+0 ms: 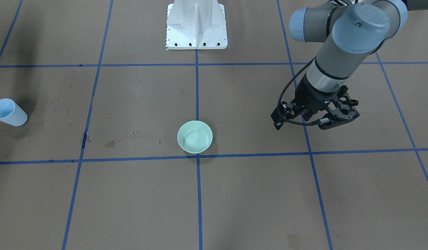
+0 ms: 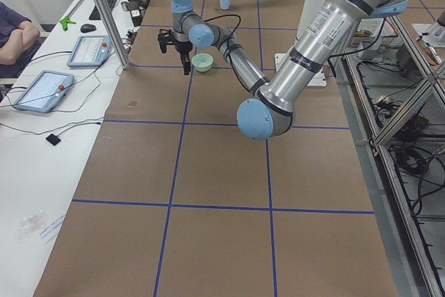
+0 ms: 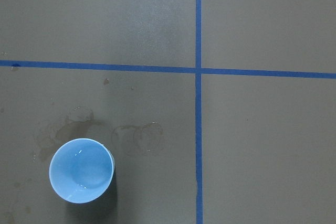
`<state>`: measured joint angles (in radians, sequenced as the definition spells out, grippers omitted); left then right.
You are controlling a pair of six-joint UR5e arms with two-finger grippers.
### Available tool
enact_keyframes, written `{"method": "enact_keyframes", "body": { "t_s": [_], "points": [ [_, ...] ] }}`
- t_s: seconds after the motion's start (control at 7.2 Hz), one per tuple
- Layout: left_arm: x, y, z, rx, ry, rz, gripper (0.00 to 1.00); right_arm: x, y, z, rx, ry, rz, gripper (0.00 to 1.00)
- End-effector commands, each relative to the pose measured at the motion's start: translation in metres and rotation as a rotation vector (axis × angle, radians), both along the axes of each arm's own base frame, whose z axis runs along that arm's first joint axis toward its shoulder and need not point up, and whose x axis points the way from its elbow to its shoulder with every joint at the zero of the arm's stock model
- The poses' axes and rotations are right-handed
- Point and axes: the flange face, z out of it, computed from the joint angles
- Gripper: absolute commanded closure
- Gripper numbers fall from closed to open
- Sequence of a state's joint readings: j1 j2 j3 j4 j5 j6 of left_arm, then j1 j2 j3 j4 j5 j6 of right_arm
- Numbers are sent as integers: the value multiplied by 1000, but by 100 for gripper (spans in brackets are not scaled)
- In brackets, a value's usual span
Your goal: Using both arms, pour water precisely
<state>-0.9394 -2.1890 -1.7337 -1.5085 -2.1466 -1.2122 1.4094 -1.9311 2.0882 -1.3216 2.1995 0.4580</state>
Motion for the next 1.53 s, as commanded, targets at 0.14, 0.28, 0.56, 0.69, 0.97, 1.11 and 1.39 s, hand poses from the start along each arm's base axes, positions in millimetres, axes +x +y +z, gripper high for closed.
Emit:
{"method": "enact_keyframes", "body": {
  "t_s": [0.14, 0.28, 0.56, 0.69, 0.97, 1.11, 1.39],
  "points": [
    [-2, 2, 10, -9, -9, -2, 0, -60, 9, -40, -135, -15, 273, 1],
    [0, 3, 11, -11, -10, 0, 0, -92, 26, -30, -108, 34, 308, 1],
    [0, 5, 18, -21, -16, 0, 0, -143, 48, -18, -53, 118, 365, 1],
    [0, 5, 18, -21, -16, 0, 0, -168, 59, -13, -23, 148, 409, 1],
    [0, 5, 19, -21, -17, 1, 0, -197, 71, -5, 21, 171, 469, 1],
    [1, 5, 20, -23, -17, 2, 0, -213, 75, 10, 66, 205, 496, 1],
    [3, 3, 24, -28, -22, 5, 0, -235, 82, 21, 142, 221, 537, 1]
  ]
}}
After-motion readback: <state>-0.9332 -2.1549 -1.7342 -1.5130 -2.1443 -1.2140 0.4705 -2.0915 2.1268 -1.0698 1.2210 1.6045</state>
